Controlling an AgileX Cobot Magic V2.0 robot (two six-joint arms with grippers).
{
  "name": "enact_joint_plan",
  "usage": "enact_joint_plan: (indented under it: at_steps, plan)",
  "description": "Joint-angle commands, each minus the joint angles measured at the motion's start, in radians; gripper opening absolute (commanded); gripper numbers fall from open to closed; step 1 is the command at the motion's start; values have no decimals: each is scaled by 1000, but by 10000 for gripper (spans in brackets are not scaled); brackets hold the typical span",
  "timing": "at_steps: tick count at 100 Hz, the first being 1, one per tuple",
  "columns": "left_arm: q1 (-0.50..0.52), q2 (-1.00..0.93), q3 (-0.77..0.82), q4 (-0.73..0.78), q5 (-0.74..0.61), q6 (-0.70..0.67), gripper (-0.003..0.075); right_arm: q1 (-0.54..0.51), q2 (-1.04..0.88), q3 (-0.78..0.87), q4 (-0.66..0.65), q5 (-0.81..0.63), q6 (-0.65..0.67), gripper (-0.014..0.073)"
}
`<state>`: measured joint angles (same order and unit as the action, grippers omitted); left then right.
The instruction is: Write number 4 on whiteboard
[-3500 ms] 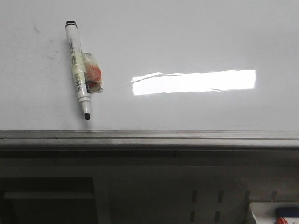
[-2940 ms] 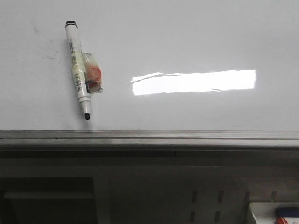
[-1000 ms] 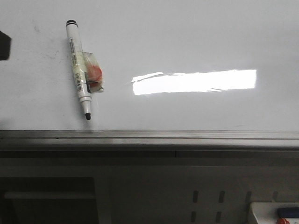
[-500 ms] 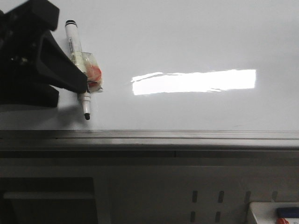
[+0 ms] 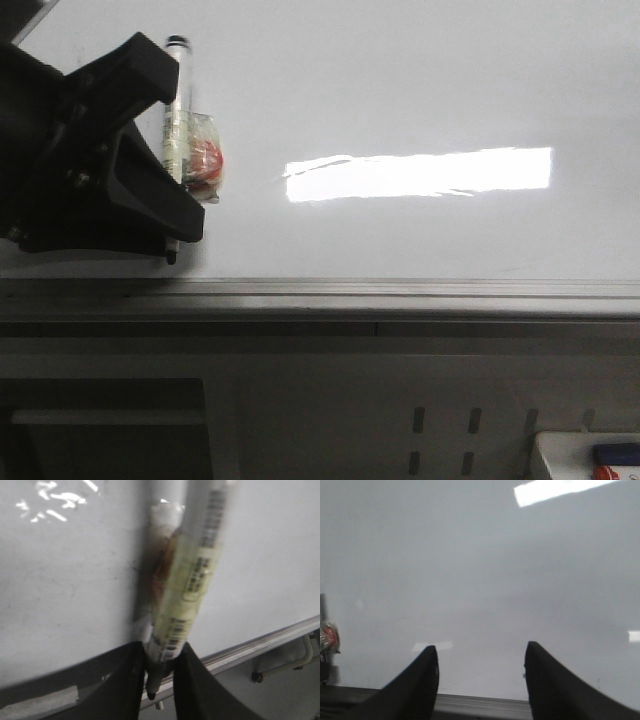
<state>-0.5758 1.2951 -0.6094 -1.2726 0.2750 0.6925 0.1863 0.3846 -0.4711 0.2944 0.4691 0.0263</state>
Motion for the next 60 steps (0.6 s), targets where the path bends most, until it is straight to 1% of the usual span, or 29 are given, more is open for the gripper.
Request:
enact_joint_plan:
  at_steps: [1,10,20,29,35,36,37,38,45,48,54,55,59,60]
  plan:
    - [4,0,-15,-3,-110,-4,-20,4,13,-47,-4,-89,-14,347]
    - [4,-32,-15,11,-101,0,-20,6,14,-80,-4,-87,-66,347]
    - [-12,-96,-15,83,-62,27,-20,22,26,-142,3,-85,-147,347]
    - [-40,-170,-23,166,12,164,-20,54,59,-213,49,-65,-246,347]
    - [-62,-212,-35,224,86,258,-20,88,94,-260,113,-18,-363,347]
    - [-64,-222,-40,243,92,265,-20,93,105,-272,120,-11,-378,347]
    - [-67,-227,-40,253,105,280,-20,102,116,-284,136,3,-425,347]
    - [-72,-237,-43,274,112,287,-20,107,122,-290,143,12,-425,347]
    - [-95,-279,-59,381,164,337,-20,160,185,-347,218,115,-581,347]
    - [-104,-293,-64,453,182,349,-20,182,211,-369,241,159,-652,347]
    - [-122,-318,-72,578,202,367,-20,233,263,-404,280,244,-738,347]
    - [-124,-323,-75,578,208,368,-20,239,275,-411,284,251,-754,347]
    - [-134,-338,-81,679,220,368,-20,279,307,-427,296,270,-781,347]
    - [-137,-340,-80,679,224,368,-20,286,312,-427,296,270,-788,347]
